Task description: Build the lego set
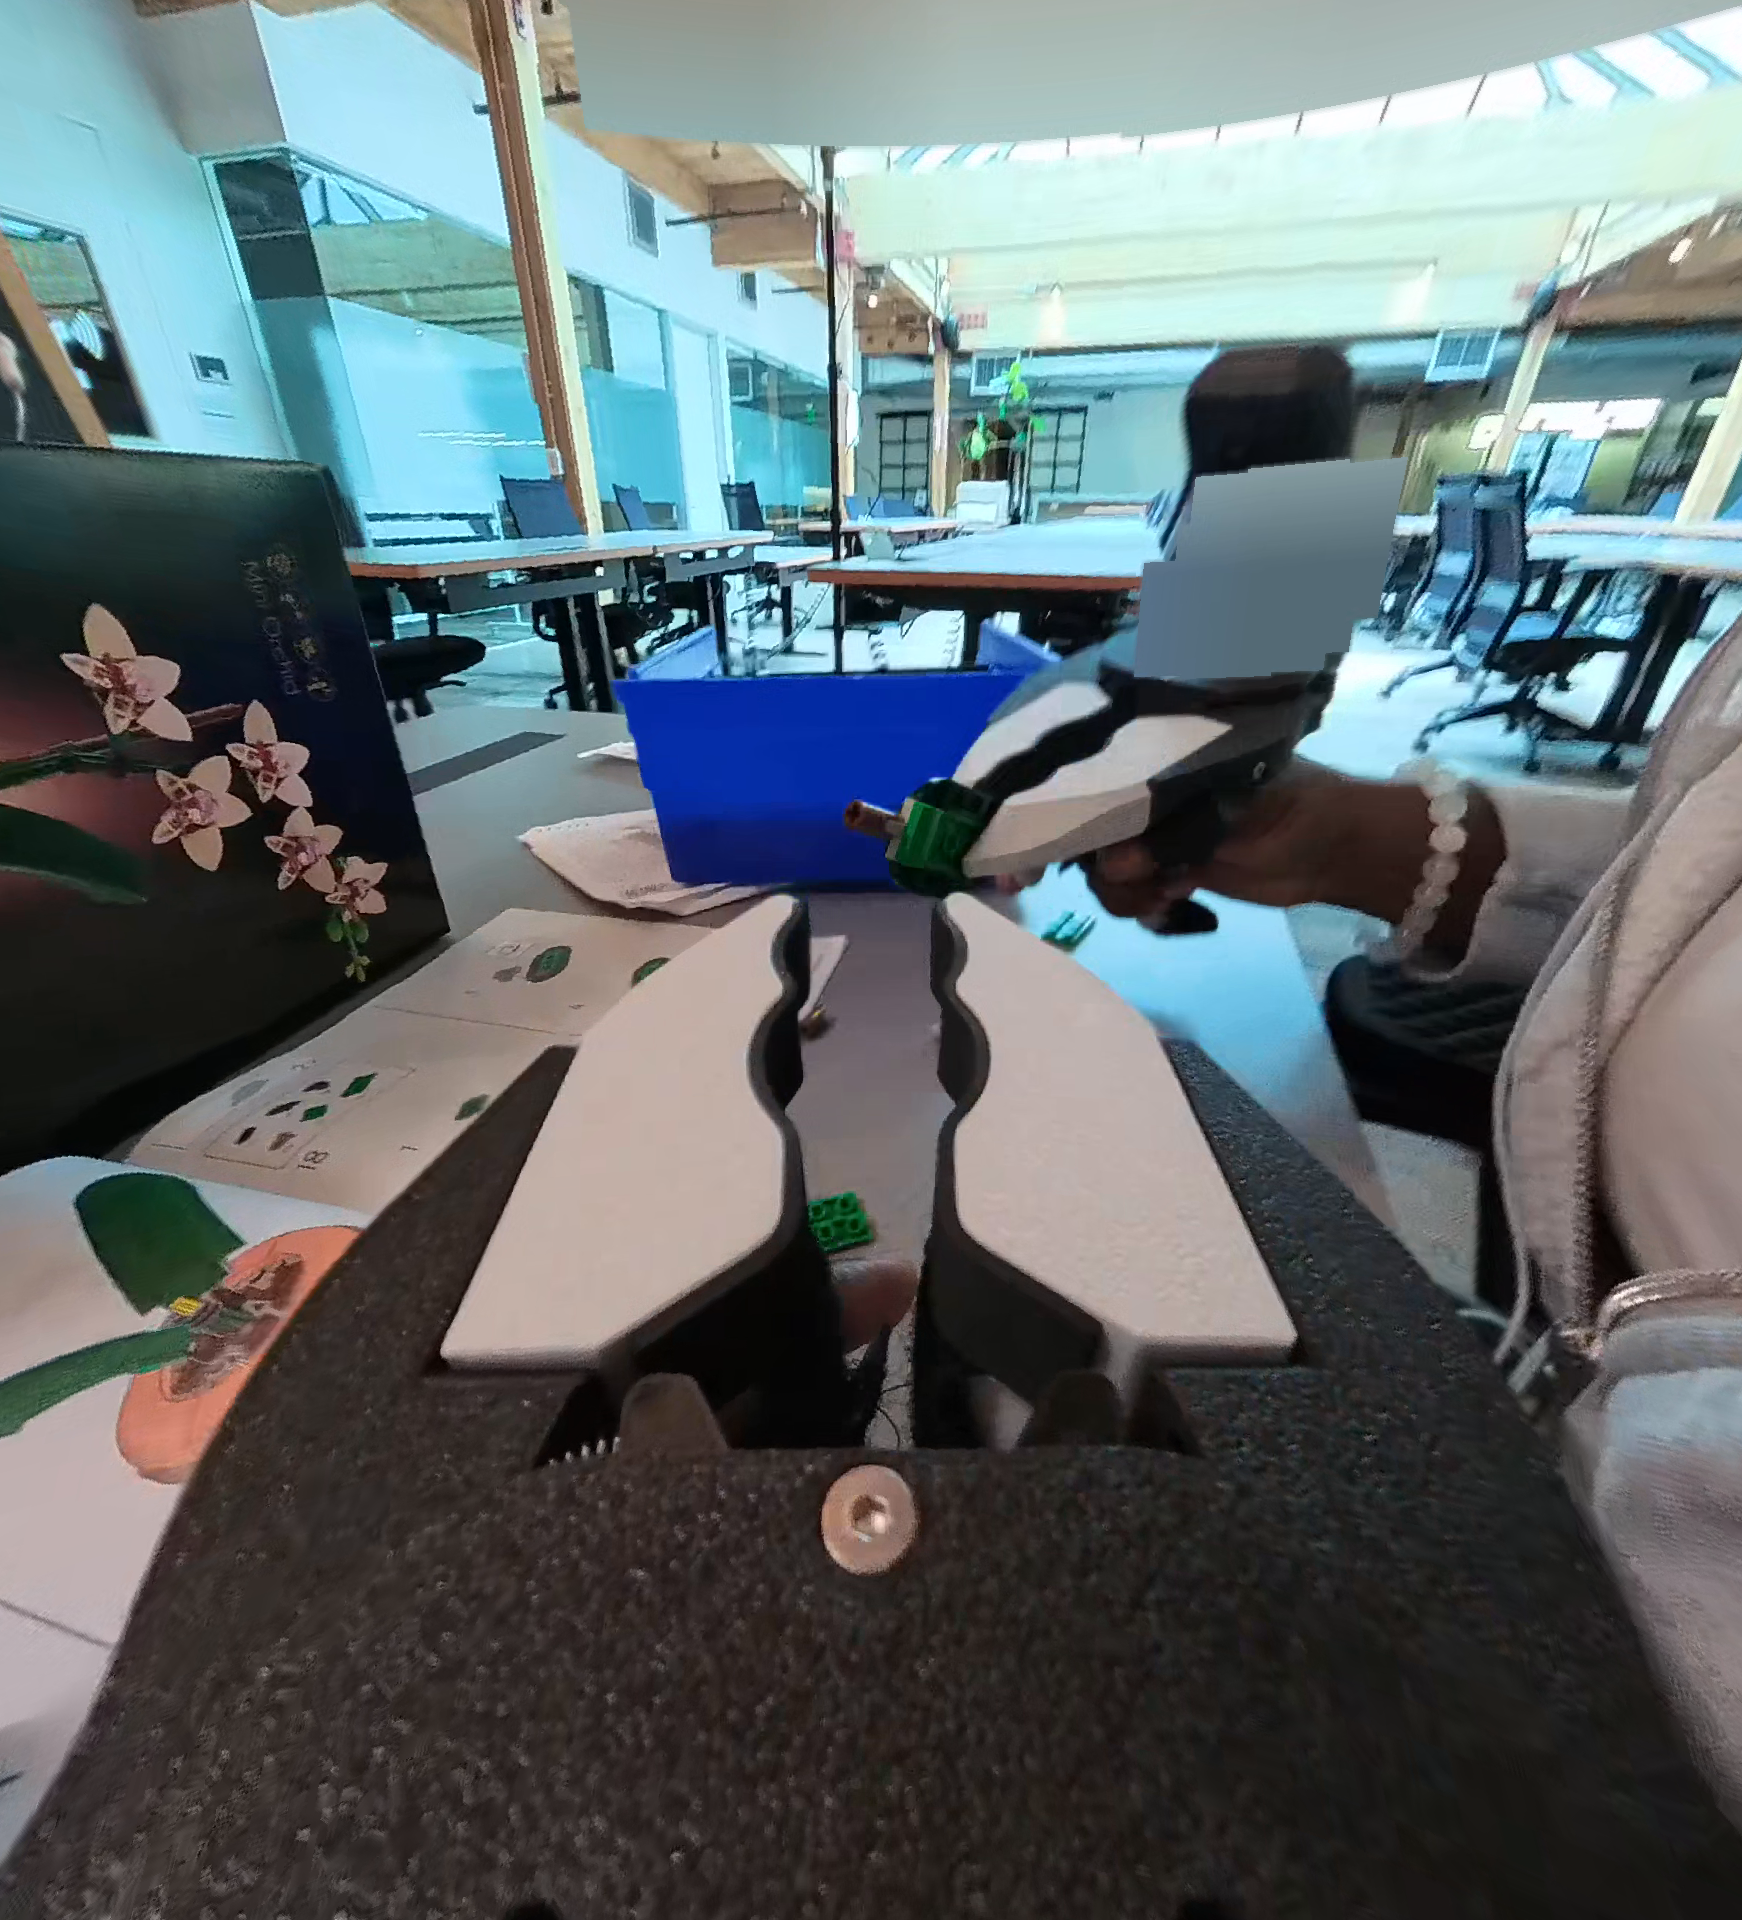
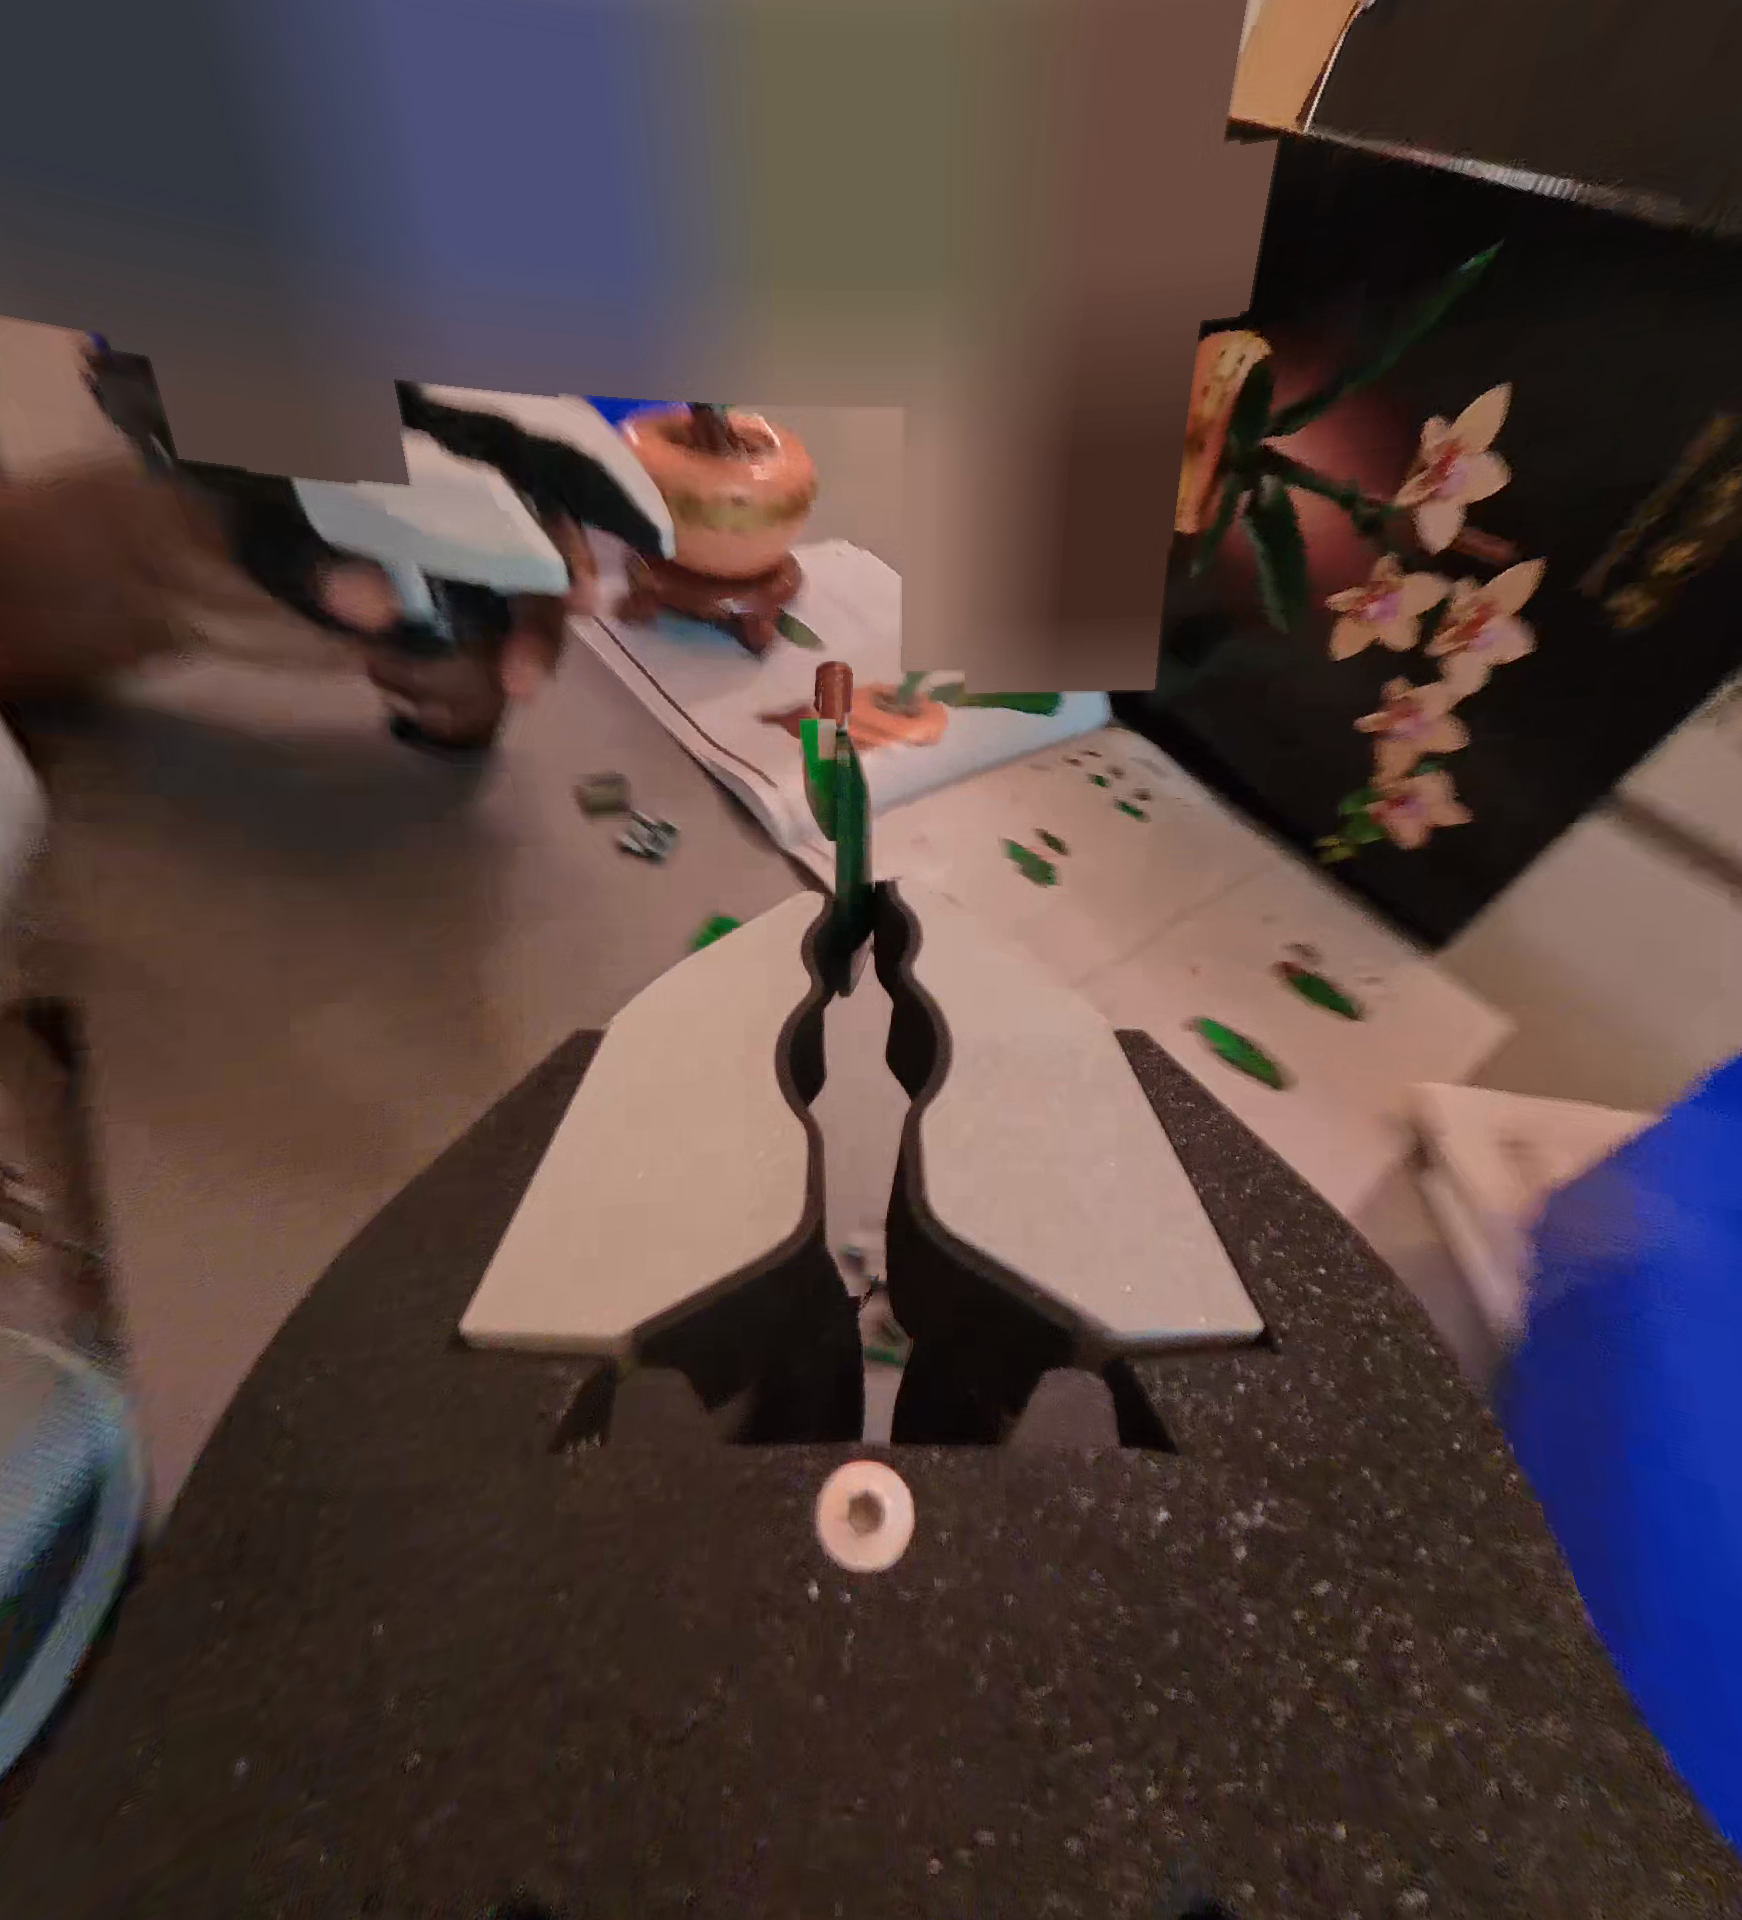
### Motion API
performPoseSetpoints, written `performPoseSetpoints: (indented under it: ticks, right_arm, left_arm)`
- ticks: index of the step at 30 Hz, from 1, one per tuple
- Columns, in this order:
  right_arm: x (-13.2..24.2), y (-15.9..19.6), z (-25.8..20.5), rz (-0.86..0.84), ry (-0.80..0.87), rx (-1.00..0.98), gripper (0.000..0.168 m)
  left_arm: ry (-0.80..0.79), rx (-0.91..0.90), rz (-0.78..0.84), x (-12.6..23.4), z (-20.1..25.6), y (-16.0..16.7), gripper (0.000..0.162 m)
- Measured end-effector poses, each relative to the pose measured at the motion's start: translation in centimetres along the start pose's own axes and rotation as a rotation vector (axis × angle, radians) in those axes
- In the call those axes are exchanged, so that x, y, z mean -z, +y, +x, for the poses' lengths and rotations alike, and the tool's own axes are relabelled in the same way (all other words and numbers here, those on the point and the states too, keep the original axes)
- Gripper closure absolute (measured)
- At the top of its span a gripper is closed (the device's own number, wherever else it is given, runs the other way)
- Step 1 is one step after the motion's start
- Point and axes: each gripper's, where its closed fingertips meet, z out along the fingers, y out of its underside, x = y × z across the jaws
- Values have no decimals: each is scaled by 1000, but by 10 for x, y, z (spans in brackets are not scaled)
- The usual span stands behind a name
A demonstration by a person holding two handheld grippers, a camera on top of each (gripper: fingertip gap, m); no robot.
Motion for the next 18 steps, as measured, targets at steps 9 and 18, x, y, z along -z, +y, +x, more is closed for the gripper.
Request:
performPoseSetpoints:
  ticks: [9,18]
  right_arm:
    - [-3,9,26,-319,331,1318,162]
    - [-13,34,17,-407,130,1150,162]
  left_arm:
    - [6,-95,-175,-7,0,19,139]
    - [44,-66,-180,-5,-5,14,139]
